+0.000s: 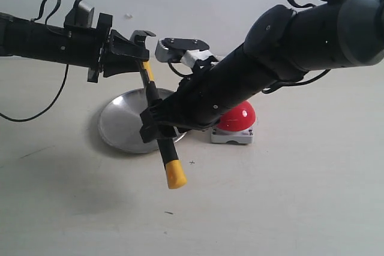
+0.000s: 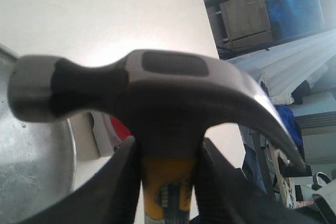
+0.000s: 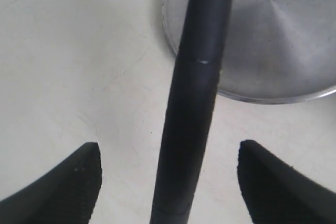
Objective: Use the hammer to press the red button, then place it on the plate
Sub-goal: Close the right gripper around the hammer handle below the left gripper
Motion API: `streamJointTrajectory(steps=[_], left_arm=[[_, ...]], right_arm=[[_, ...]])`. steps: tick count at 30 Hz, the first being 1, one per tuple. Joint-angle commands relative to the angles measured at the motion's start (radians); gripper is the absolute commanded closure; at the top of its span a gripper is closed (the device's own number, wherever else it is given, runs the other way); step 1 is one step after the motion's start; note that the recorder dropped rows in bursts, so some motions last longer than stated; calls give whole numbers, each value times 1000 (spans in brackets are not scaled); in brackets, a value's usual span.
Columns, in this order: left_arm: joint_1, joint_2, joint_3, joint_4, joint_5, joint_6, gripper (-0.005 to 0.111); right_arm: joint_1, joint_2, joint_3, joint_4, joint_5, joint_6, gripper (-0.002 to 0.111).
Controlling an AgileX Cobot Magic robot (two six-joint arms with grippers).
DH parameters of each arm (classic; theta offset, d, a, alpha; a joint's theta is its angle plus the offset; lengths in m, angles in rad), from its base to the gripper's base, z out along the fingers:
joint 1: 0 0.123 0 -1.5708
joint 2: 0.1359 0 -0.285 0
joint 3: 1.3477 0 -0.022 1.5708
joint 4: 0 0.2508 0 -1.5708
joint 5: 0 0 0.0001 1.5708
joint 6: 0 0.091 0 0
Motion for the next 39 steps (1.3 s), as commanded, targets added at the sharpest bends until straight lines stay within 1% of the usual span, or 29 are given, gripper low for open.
streamJointTrajectory(steps=[1, 5, 18, 26, 32, 33, 35, 36, 37, 38, 39], left_arm=[[0, -24, -3, -75, 31, 3, 107], [0, -24, -3, -75, 31, 3, 107], [0, -24, -3, -77, 31, 3, 107], [0, -24, -3, -83, 31, 5, 107], [0, -24, -3, -82, 31, 3, 107], [0, -24, -3, -82, 31, 3, 107], [0, -24, -3, -82, 31, 3, 107], [0, -24, -3, -82, 31, 3, 107], [0, -24, -3, -82, 31, 3, 107], [0, -24, -3, -82, 31, 3, 107], [0, -24, -3, -82, 31, 3, 107]], right_arm=[[8, 11, -6, -28, -51, 35, 37], [8, 32, -6, -41, -60, 72, 37], [8, 79, -15, -37, -121, 76, 37], [8, 99, -15, 1, -111, 26, 37], [8, 101, -15, 15, -146, 14, 38], [8, 101, -15, 15, -144, 3, 39], [8, 101, -15, 15, -138, 1, 49], [8, 101, -15, 15, -136, 1, 59], [8, 101, -15, 15, -134, 1, 62], [8, 101, -15, 15, -134, -1, 74], [8, 101, -15, 15, -134, -3, 78]])
